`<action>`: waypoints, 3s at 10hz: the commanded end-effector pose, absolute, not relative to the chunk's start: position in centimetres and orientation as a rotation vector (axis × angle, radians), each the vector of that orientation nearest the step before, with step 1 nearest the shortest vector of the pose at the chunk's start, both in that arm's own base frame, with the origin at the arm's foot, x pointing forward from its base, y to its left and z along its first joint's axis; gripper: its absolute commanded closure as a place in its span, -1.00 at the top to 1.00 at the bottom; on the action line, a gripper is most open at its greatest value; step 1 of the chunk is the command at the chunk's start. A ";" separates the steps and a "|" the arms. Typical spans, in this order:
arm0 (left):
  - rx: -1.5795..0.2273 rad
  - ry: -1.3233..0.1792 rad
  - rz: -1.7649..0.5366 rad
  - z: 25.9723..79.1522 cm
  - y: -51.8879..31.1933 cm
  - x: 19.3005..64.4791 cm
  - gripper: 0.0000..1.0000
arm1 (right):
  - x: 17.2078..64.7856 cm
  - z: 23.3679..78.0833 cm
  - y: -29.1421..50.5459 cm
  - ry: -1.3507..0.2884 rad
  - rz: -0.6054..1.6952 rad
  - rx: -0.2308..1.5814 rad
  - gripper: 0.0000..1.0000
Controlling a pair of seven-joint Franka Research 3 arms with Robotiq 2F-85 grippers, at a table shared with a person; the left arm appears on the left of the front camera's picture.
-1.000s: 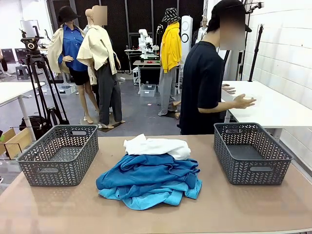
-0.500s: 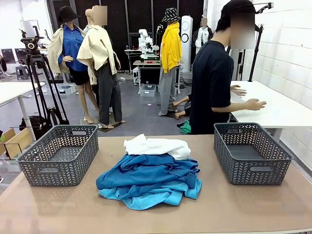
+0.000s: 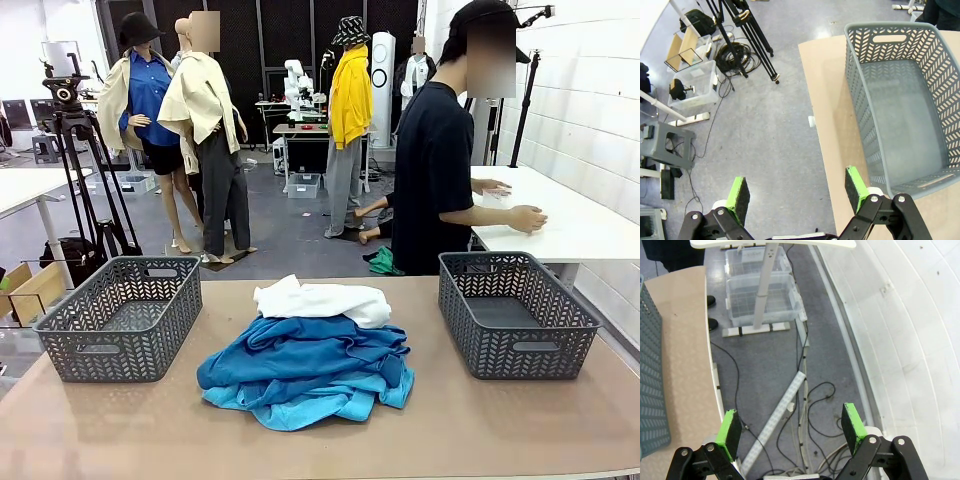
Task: Sort the tops and bottoms.
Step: Lift clothes from the center of the table with your left hand.
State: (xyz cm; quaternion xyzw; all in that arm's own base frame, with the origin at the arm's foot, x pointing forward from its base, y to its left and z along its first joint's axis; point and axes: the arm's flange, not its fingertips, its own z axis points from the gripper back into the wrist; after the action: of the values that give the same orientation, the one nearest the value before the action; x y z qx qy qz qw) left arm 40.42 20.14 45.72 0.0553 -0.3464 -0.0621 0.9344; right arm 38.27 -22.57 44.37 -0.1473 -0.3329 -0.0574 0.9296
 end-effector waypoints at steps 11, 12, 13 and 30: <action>0.121 -0.716 -0.139 45.6 20.5 40.2 1.00 | 38.3 44.3 -22.5 -0.676 -0.108 -0.303 1.00; 0.121 -0.716 -0.139 45.6 20.5 40.2 1.00 | 38.3 44.3 -22.5 -0.676 -0.108 -0.303 1.00; 0.121 -0.716 -0.139 45.6 20.5 40.2 1.00 | 38.3 44.3 -22.5 -0.676 -0.108 -0.303 1.00; 0.129 -0.729 -0.134 46.8 19.2 41.5 1.00 | 38.3 44.3 -22.5 -0.676 -0.108 -0.303 1.00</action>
State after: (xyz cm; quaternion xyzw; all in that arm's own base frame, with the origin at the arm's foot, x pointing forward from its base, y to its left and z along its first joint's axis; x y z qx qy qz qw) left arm 40.72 19.61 46.07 0.0566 -0.3487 -0.0670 0.9331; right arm 38.27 -22.57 44.37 -0.1473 -0.3329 -0.0574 0.9296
